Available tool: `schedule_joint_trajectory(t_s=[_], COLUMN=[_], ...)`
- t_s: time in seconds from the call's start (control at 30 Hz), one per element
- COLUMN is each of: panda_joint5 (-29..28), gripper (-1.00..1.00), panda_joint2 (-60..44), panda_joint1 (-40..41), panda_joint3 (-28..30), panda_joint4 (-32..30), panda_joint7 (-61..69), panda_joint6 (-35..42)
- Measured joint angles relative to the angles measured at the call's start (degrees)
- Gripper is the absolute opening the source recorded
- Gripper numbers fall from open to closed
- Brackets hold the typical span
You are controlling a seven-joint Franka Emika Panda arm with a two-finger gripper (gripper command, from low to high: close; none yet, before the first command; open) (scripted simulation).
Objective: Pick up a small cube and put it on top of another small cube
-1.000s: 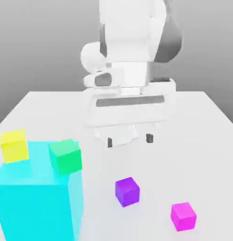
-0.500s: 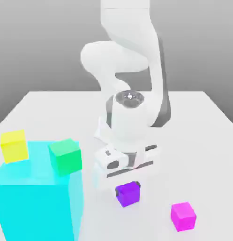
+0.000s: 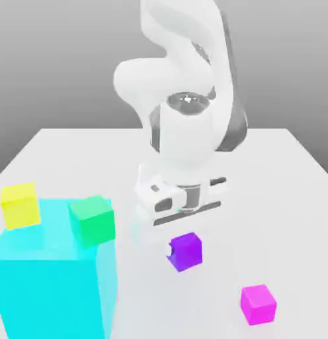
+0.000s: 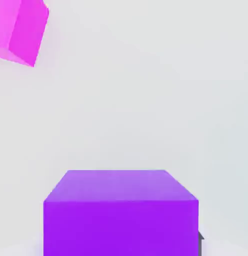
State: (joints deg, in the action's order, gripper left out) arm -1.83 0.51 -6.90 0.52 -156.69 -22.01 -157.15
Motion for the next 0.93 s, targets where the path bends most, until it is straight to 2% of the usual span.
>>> schedule_joint_trajectory(t_s=[0.17, 0.43, 0.7, 0.83, 0.87, 0.93], panda_joint5=[-1.91, -4.21, -1.72, -0.66, -0.56, -0.56], gripper=[-1.00, -1.00, -1.00, -1.00, 1.00, 1.00], panda_joint2=[0.62, 4.08, 10.91, 8.56, 8.07, 8.07], panda_joint1=[-0.29, 6.66, 17.32, 18.54, 18.57, 18.57], panda_joint3=[2.60, 6.29, 13.63, 14.90, 15.02, 15.02], panda_joint4=[10.30, 26.17, 29.87, 24.98, 24.16, 24.16], panda_joint7=[2.15, -1.01, -16.44, -17.59, -17.56, -17.56], panda_joint6=[9.91, 28.50, 41.06, 34.22, 32.95, 32.95])
